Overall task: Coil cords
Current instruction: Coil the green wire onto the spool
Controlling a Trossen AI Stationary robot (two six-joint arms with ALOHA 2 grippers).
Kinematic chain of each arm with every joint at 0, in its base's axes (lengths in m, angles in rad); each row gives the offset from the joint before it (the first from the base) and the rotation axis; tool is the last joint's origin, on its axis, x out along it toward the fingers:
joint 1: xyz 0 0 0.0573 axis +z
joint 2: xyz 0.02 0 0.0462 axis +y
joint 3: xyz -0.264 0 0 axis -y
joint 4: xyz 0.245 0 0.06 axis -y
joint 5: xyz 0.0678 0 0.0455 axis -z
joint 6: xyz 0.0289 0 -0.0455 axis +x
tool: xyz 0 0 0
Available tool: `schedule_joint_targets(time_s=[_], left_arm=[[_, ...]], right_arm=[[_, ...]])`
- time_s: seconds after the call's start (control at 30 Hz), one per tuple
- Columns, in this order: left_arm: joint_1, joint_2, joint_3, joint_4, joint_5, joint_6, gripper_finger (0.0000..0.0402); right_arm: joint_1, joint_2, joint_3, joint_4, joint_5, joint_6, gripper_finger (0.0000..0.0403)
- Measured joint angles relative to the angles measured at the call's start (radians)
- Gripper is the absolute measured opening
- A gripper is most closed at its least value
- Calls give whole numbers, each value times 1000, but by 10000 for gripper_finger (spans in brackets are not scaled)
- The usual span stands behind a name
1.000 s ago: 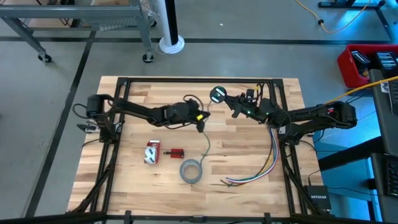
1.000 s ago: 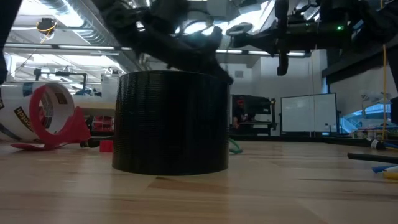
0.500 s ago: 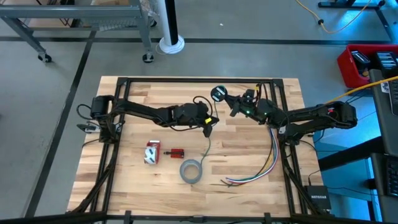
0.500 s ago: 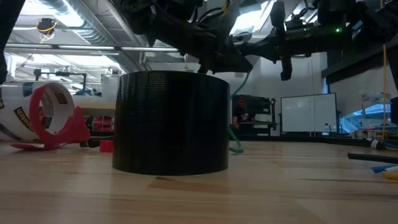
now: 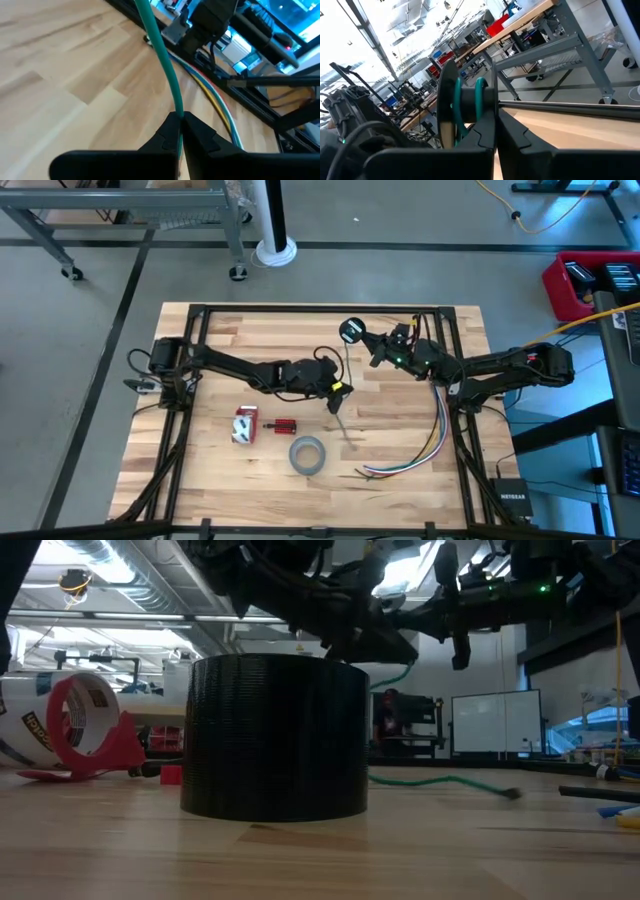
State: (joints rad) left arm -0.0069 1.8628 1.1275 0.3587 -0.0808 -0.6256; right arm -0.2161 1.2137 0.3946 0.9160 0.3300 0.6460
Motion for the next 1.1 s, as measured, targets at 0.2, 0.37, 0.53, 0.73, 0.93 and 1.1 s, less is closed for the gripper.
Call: schedule_joint_targets(time_s=[0.2,0.37,0.53,0.73,0.93,1.1], left_arm=[[-6,46,30,48,15,-18,0],[-1,52,85,41,38,33,0],[23,54,142,41,99,83,0],[63,54,183,42,205,103,0],[98,53,189,4,356,54,0],[116,54,188,-16,500,23,0]], right_arm=[[0,0,0,-2,0,2,5],[0,0,0,-1,0,3,5],[0,0,1,-4,2,4,5],[0,0,1,-34,-5,4,5],[0,0,1,-90,-52,4,5],[0,0,1,-121,-104,4,5]])
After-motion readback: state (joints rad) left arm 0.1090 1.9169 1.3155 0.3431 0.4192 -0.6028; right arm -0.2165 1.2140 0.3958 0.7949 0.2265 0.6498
